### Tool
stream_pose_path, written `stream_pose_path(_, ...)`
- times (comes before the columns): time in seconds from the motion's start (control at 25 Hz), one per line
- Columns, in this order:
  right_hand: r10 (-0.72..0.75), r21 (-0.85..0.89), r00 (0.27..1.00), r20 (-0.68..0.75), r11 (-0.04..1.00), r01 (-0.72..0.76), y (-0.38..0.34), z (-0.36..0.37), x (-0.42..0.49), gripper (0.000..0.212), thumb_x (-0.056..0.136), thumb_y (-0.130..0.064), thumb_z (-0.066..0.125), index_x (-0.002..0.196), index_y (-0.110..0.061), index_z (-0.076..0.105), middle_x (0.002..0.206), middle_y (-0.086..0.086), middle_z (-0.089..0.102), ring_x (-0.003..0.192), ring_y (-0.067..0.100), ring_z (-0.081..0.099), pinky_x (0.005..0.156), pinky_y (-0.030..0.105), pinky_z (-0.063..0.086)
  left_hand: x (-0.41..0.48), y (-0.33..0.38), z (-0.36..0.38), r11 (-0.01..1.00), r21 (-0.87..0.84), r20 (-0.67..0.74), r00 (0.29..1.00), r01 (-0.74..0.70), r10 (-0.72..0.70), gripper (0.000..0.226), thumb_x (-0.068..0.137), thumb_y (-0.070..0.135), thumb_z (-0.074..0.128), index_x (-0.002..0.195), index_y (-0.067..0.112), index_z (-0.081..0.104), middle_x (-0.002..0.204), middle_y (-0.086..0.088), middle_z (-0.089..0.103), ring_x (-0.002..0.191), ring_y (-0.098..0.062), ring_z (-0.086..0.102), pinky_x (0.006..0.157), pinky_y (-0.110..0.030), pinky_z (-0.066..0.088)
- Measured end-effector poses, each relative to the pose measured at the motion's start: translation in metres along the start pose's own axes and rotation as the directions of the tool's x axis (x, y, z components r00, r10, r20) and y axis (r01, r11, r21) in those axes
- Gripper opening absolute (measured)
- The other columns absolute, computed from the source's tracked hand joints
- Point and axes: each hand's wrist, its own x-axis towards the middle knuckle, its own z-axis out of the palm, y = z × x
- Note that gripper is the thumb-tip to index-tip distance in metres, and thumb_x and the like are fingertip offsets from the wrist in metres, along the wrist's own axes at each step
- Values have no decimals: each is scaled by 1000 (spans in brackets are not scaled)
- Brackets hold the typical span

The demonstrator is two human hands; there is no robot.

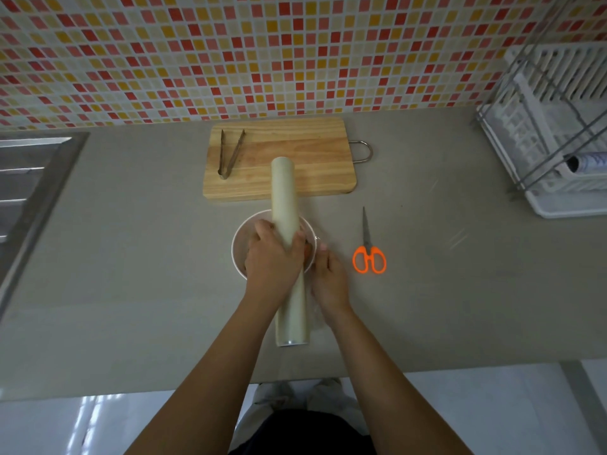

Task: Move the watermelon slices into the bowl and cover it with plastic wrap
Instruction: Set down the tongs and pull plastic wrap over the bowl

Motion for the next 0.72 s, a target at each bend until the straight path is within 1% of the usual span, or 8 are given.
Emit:
stream_pose_path(0.12,30,105,999,16,994,-31,5,-2,-1,38,96,-41,34,71,-25,58,66,-11,55,61,4,48,61,27,39,-2,-2,-4,998,-62,31,999,22,-20,37,93,36,50,111,3,47,93,-6,50,87,-28,55,74,-36,44)
stream_pose_path(0.24,32,92,999,1,995,-32,9,-2,0,35,97,-39,34,78,-24,58,68,-8,54,64,9,49,64,30,41,6,-6,-11,988,-135,104,993,73,-59,40,97,37,40,121,6,49,109,-11,56,102,-29,55,87,-40,45)
stream_pose_path(0.32,27,79,998,-48,997,-23,7,1,1,35,98,-35,33,91,-18,62,82,-2,62,78,16,57,73,33,45,10,-10,-14,992,-117,103,994,48,-36,37,98,35,37,112,5,54,106,-12,58,98,-26,54,79,-33,39)
stream_pose_path(0.36,18,71,997,-75,997,-12,6,3,1,35,98,-33,32,95,-15,62,89,-2,64,85,15,59,76,30,46,12,-11,-15,993,-109,96,995,45,-34,35,98,33,36,106,5,55,102,-12,59,95,-26,54,76,-30,36)
stream_pose_path(0.4,8,72,996,-93,997,-1,4,3,1,34,98,-32,32,96,-15,61,90,-5,64,87,13,58,75,26,46,13,-12,-15,992,-113,90,995,54,-44,34,99,32,35,104,4,55,99,-11,58,93,-26,55,74,-30,35)
stream_pose_path(0.48,10,82,996,-91,997,-3,2,2,1,31,98,-32,31,96,-20,59,86,-12,61,85,9,57,70,20,44,11,-13,-15,985,-153,95,993,77,-62,35,100,31,33,110,5,53,100,-10,57,96,-27,55,76,-30,35)
stream_pose_path(0.6,70,120,997,-34,991,-66,4,1,3,32,98,-36,31,93,-20,59,76,-9,56,72,11,53,65,28,43,6,-14,-13,975,-208,83,995,73,-57,41,101,32,29,127,6,47,107,-4,54,103,-22,52,81,-30,34)
stream_pose_path(0.72,66,86,996,-68,995,-60,5,1,6,37,98,-33,31,98,-11,61,88,4,61,85,21,57,77,38,46,7,-17,-15,975,-215,80,996,64,-47,42,101,31,28,132,9,44,108,-2,52,104,-21,52,84,-31,35)
